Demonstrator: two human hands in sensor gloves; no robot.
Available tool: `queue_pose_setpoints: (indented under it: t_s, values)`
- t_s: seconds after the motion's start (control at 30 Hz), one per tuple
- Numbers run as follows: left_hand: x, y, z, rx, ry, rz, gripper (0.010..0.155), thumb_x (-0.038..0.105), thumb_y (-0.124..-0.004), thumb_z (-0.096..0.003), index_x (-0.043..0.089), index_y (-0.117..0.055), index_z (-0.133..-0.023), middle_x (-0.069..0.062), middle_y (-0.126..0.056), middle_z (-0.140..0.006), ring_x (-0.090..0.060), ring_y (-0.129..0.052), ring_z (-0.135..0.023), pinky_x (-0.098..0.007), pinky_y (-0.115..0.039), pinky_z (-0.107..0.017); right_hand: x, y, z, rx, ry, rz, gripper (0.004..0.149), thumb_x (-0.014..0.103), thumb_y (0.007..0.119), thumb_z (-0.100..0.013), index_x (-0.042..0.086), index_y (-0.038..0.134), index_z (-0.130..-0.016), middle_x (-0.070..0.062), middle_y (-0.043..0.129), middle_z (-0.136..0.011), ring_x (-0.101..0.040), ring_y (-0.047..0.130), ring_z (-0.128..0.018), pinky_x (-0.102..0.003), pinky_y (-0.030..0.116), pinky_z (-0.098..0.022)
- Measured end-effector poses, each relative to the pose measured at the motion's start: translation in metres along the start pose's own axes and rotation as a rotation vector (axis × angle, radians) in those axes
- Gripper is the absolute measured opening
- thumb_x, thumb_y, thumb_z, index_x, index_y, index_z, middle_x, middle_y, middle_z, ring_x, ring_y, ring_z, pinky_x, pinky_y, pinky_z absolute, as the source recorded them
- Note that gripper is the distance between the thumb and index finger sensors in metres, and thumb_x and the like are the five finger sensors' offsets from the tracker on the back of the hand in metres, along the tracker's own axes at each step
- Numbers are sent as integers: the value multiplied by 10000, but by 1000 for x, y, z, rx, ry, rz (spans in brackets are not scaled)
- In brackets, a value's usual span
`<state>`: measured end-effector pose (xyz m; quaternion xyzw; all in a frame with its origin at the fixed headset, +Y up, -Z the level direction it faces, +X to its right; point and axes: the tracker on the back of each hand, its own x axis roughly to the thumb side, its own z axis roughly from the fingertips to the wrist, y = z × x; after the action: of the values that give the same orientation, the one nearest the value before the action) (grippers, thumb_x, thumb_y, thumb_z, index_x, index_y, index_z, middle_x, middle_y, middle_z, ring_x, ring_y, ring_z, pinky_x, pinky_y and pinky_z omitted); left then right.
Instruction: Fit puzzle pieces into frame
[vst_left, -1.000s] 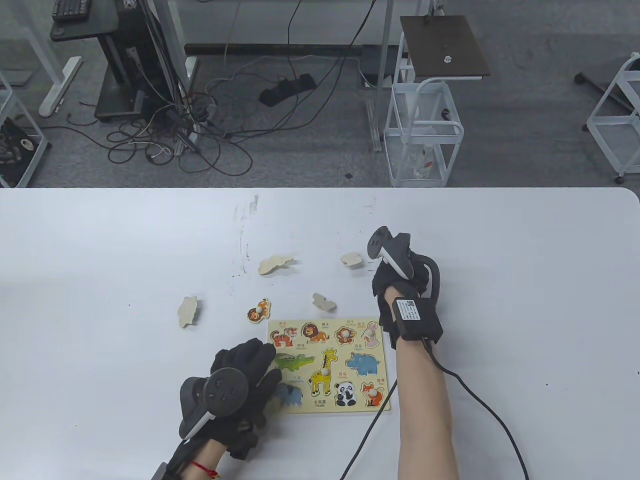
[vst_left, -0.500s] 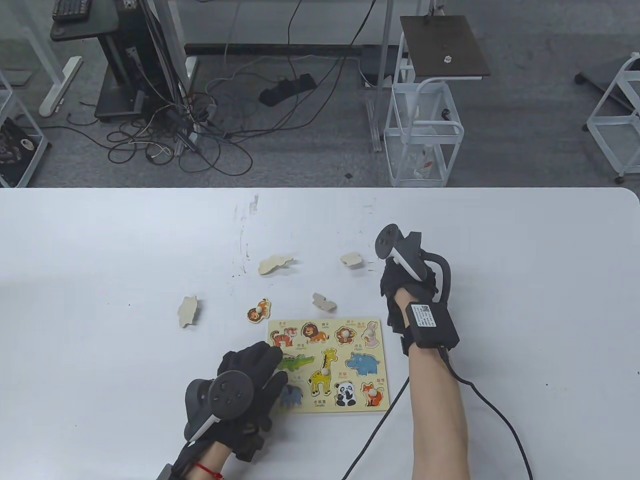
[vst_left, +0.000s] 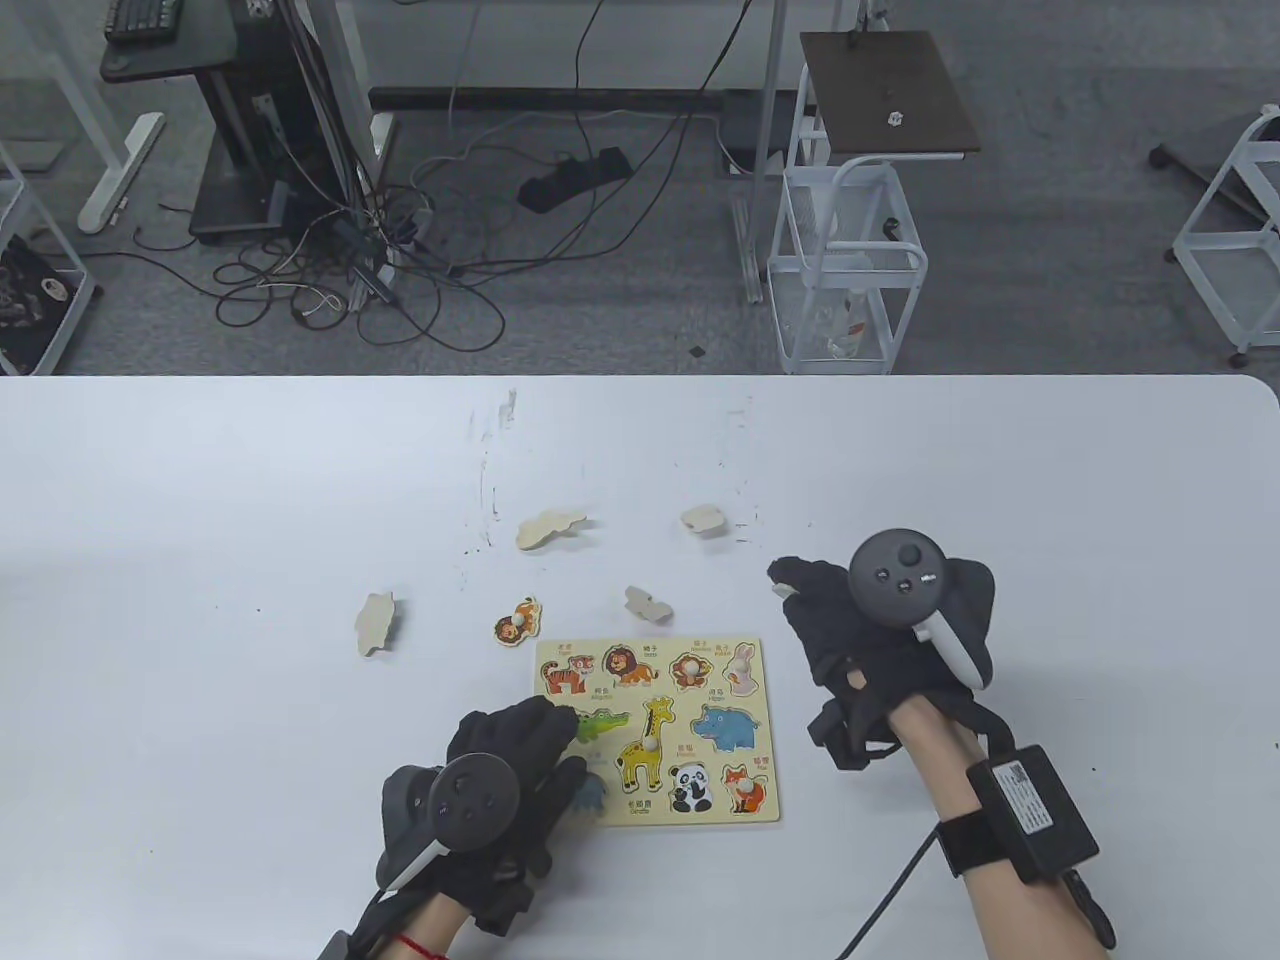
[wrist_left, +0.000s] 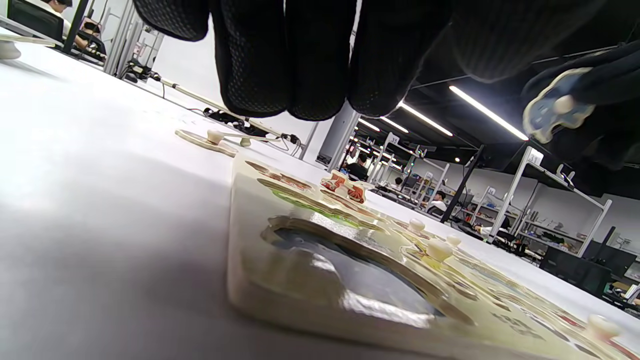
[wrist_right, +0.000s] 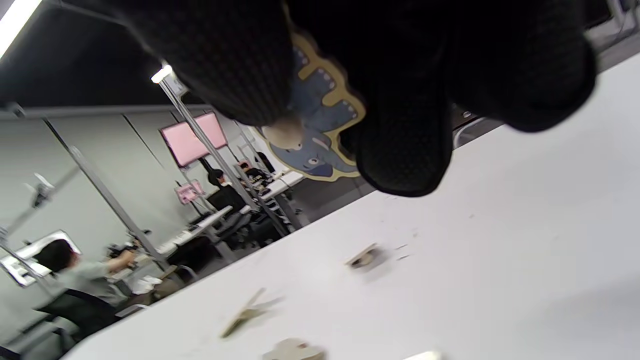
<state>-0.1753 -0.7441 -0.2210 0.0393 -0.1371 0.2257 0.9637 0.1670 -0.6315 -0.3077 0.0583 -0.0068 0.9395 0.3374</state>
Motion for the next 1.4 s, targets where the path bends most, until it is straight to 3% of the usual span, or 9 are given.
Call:
queue_pose_setpoints:
  t_s: [0.13,0.27,0.43,0.6,0.8,1.1,1.4]
  values:
    - [2,-1,0,15,-10,-33,581,557,-737,-448,282,-812,-955,-90,-825,-1028,-349,-896,-919,-564,-568,-754,-2,10,32,6,-57,-205,444,333,874,-396,191,912,-815,-101,949,-785,-354,1088,-539,-497,875,-349]
    - [1,-2,0,13,-21,-102,578,559,-735,-447,285,-815,-950,-76,-845,-1013,-325,-917,-907,-540,-586,-754,-6,33,53,71,-68,-454,448,349,872,-404,191,911,-822,-93,950,-791,-365,1078,-561,-510,867,-367]
    - [3,-1,2,30,-38,-84,577,555,-735,-449,287,-807,-955,-70,-847,-1011,-316,-921,-906,-523,-600,-756,-11,72,56,140,-87,-612,474,350,854,-413,144,888,-839,-124,966,-751,-346,1096,-446,-494,882,-344]
    - [1,6,5,88,-35,-64,565,539,-761,-445,294,-804,-952,-59,-857,-1001,-300,-933,-896,-509,-617,-754,-16,107,51,195,-80,-791,465,332,873,-404,123,906,-818,-137,966,-739,-355,1091,-434,-500,879,-341]
    - [11,18,14,192,-101,-47,532,502,-820,-433,312,-823,-929,-32,-885,-970,-268,-962,-865,-497,-642,-755,-26,124,60,220,-47,-876,466,312,864,-410,119,884,-834,-139,947,-762,-366,1087,-512,-511,879,-388]
    - [65,25,26,301,-306,-143,491,479,-893,-409,348,-872,-882,12,-936,-915,-219,-1009,-809,-472,-691,-746,-31,126,66,205,-20,-875,492,345,820,-432,125,841,-872,-143,915,-805,-377,1067,-607,-520,871,-421]
    - [108,25,16,355,-295,-304,472,490,-943,-377,347,-932,-826,22,-997,-830,-187,-1050,-698,-470,-725,-718,-26,129,69,250,-38,-946,516,367,789,-445,112,810,-893,-153,886,-832,-391,1027,-682,-536,854,-446]
